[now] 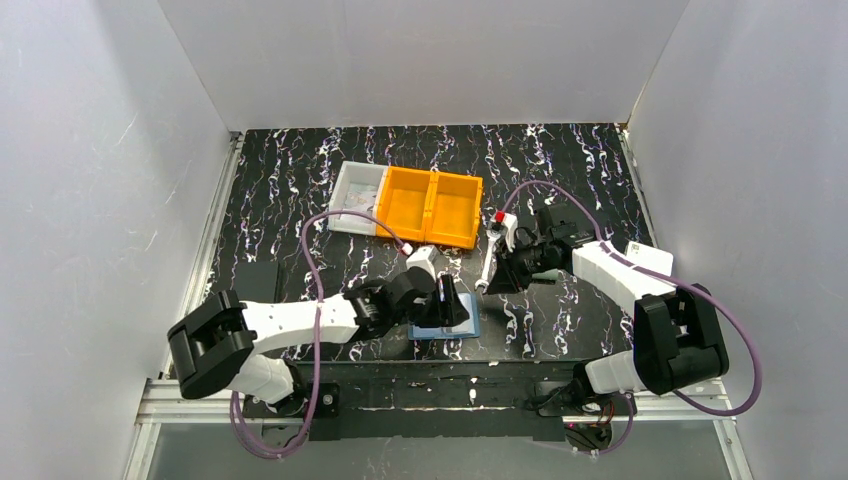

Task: Take the credit cards out of the card holder
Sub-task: Remove the credit card from the card holder.

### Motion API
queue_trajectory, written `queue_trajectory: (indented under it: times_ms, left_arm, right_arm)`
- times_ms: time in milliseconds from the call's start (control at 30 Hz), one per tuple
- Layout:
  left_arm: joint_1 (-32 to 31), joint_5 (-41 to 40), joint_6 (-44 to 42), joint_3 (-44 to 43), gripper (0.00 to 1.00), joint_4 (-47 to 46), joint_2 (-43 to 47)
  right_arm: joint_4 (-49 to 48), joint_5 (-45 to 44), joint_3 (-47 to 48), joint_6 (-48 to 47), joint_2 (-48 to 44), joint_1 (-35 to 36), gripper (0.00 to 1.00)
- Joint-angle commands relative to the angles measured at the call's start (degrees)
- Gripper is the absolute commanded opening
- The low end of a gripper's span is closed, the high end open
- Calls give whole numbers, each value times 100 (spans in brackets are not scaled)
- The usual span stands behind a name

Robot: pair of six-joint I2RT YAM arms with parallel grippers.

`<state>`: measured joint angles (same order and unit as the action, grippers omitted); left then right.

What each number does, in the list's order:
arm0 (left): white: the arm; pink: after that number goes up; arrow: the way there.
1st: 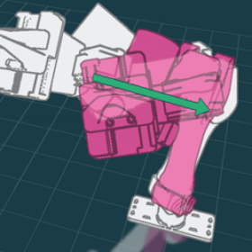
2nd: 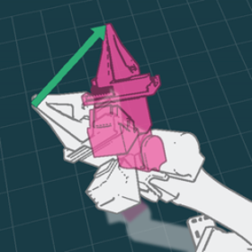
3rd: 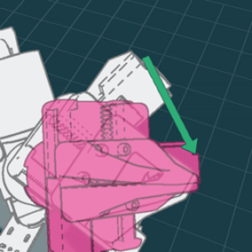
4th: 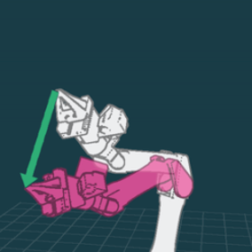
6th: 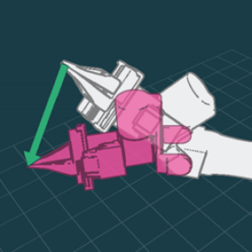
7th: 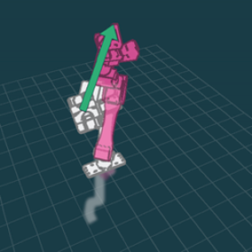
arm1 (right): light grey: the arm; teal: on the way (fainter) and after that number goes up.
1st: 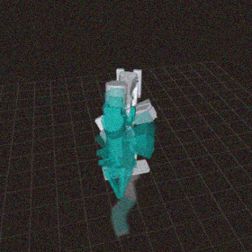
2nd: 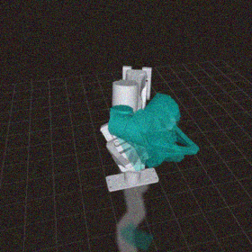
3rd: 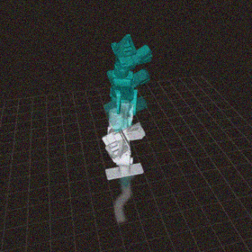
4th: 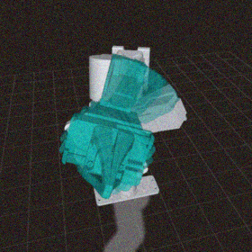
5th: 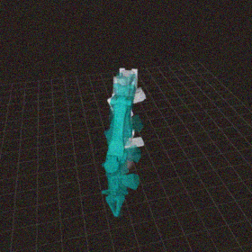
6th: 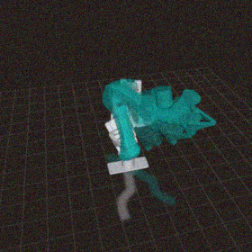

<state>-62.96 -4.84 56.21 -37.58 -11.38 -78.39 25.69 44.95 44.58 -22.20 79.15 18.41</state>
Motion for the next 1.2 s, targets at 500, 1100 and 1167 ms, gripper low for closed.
queue_trajectory:
  times_ms: [500,1100,1167]
  left_arm:
    - [77,-565,-263,-744,49,1458,-187]
    - [485,152,2,-176,45,305,-385]
    - [502,163,22,-153,45,286,-420]
  right_arm:
    - [-2467,809,-708,2700,363,135,13]
    - [-2822,626,-705,3661,991,506,27]
    - [-2833,610,-713,3702,1012,550,29]
